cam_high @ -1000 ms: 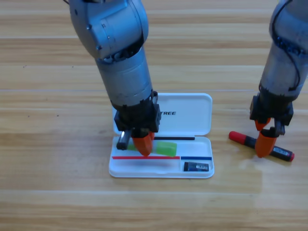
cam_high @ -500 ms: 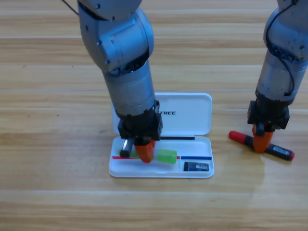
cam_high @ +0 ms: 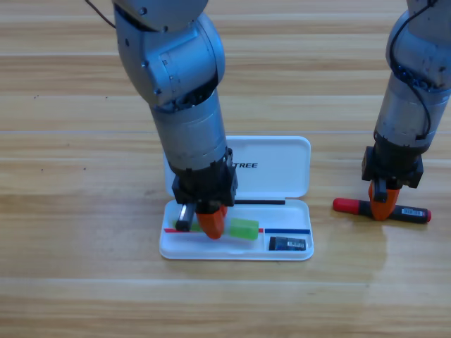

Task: Clean up eraser and pencils

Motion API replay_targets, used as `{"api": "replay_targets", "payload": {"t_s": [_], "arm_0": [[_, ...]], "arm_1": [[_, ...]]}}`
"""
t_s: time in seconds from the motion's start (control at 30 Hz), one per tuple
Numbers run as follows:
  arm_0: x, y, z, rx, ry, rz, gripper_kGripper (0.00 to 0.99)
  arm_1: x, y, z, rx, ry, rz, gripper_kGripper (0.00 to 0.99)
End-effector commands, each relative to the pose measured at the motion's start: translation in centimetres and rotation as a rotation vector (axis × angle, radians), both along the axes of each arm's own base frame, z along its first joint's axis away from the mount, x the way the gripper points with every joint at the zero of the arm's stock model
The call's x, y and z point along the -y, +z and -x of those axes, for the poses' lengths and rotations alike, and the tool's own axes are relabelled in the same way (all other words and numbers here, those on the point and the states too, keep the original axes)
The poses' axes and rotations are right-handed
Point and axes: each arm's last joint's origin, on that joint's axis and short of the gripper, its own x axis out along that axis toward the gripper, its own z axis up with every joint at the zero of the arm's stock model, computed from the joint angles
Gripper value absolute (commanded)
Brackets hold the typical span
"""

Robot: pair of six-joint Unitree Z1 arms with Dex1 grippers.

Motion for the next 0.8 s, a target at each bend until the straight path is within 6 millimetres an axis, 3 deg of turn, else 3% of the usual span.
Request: {"api": "replay_targets", "payload": {"t_s": [0.03,0.1,0.17,0.3,0.43,0.53,0.63,0.7,0.8], "arm_0": [[0.3,-2.4,-0.2,-0.034,0.012,-0.041,0.465],[0.3,-2.5,-0.3,-0.032,0.018,-0.044,0.772],[0.2,-2.5,-0.3,-0.035,0.024,-0.045,0.956],[0.2,-2.4,-0.3,-0.033,0.026,-0.042,0.99],[-0.4,-1.1,-0.1,-0.02,0.031,-0.027,0.99],[-2.1,2.4,0.6,0.005,0.04,0.002,0.99],[-5.4,7.8,1.8,0.045,0.064,0.055,0.99],[-8.7,11.9,2.8,0.083,0.092,0.115,0.99],[-15.0,17.6,4.6,0.182,0.161,0.218,0.99]], "arm_1": [[1.1,-3.1,-0.6,-0.048,-0.016,0.067,0.0],[1.1,-3.0,-0.6,-0.046,-0.014,0.067,0.0],[1.1,-2.9,-0.6,-0.044,-0.014,0.066,0.0],[1.3,-2.2,-0.3,-0.035,-0.015,0.06,0.0],[2.3,1.6,1.4,0.016,0.001,0.026,0.0],[2.8,5.3,3.7,0.038,0.03,0.011,0.0],[2.9,8.3,6.1,0.047,0.07,-0.001,0.0],[2.8,9.7,7.7,0.051,0.1,-0.012,0.0],[1.7,10.9,9.3,0.057,0.143,-0.041,0.0]]}}
